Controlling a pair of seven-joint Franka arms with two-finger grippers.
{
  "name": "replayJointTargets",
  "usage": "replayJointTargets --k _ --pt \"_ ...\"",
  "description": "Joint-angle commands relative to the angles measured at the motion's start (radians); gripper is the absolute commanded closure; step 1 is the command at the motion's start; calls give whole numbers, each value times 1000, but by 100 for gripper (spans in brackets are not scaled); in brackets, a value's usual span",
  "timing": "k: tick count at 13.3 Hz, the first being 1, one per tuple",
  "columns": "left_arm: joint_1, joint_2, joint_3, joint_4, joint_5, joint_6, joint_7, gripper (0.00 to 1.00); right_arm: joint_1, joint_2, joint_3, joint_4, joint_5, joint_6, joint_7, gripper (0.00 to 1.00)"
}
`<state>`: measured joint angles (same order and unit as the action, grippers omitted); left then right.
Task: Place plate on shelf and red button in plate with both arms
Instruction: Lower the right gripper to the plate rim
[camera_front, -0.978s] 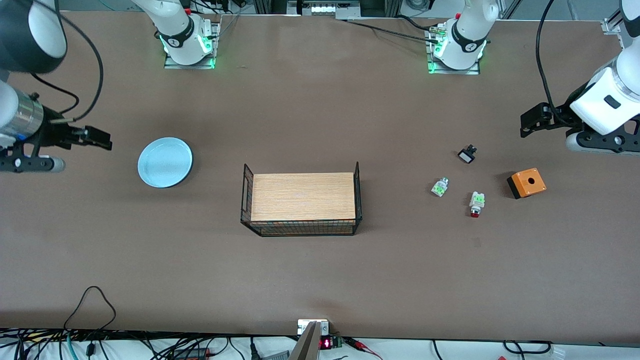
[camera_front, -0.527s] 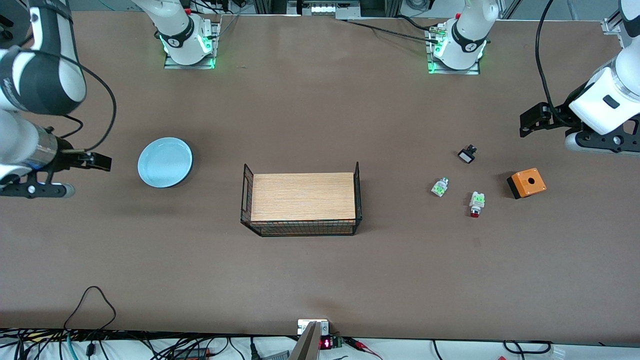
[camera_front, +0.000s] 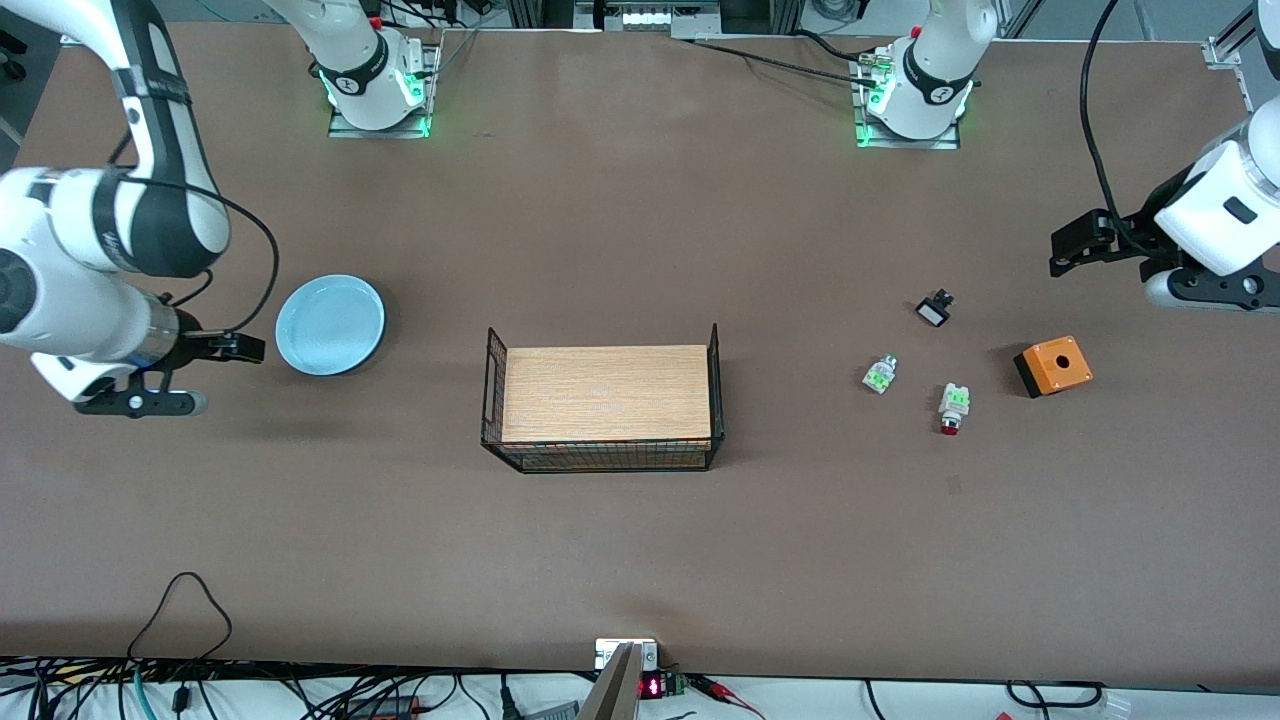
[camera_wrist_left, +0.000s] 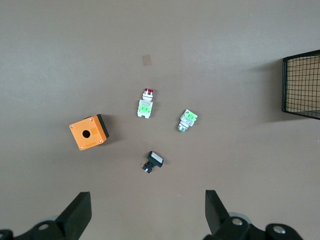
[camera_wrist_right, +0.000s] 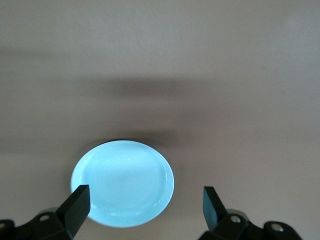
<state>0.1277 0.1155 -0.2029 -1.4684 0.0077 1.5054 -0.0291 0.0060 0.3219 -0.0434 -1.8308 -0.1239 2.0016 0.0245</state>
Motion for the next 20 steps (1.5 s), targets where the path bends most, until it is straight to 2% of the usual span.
replayJointTargets --k 1,8,15,20 --pt "21 9 -6 19 -25 -16 12 0 -38 -47 8 -190 -11 146 5 0" --pt "10 9 -15 17 -23 -21 15 0 -87 -49 10 -421 -10 353 -6 0" --pt "10 9 -15 19 -23 -19 14 0 -124 -17 8 -450 -14 371 -14 0" --pt "12 9 -15 19 -23 -19 18 0 -124 3 8 -450 -13 373 -14 9"
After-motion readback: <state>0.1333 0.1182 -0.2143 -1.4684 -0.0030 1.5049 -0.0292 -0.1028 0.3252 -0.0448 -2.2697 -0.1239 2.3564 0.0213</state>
